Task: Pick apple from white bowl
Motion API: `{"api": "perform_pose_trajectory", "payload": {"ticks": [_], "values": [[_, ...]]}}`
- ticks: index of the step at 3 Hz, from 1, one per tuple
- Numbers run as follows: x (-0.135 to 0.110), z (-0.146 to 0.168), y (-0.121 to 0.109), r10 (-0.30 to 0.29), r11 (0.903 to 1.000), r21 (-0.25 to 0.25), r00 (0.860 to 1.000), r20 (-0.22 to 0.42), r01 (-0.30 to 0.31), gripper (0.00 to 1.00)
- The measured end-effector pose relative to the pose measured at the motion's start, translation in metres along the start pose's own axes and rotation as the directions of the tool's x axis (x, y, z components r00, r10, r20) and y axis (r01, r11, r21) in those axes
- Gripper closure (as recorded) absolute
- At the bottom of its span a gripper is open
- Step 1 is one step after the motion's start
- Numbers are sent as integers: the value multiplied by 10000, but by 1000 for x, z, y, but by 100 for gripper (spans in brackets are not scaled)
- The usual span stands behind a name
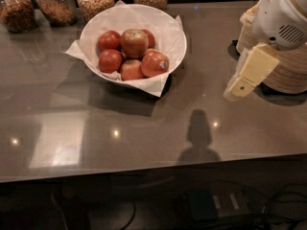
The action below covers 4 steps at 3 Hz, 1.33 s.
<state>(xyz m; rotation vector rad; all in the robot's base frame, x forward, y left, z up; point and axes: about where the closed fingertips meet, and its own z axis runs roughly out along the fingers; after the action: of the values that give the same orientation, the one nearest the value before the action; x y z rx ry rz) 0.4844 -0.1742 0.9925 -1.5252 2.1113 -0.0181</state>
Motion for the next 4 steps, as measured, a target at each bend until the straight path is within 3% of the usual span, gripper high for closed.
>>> {"api": "perform_pose_trajectory", "payload": {"ticks": [3,4], "values": [[-73,43,-40,369,9993,-158,9891,1424,-350,0],[-96,65,-51,116,9999,-67,9846,1745,-106,0]]}}
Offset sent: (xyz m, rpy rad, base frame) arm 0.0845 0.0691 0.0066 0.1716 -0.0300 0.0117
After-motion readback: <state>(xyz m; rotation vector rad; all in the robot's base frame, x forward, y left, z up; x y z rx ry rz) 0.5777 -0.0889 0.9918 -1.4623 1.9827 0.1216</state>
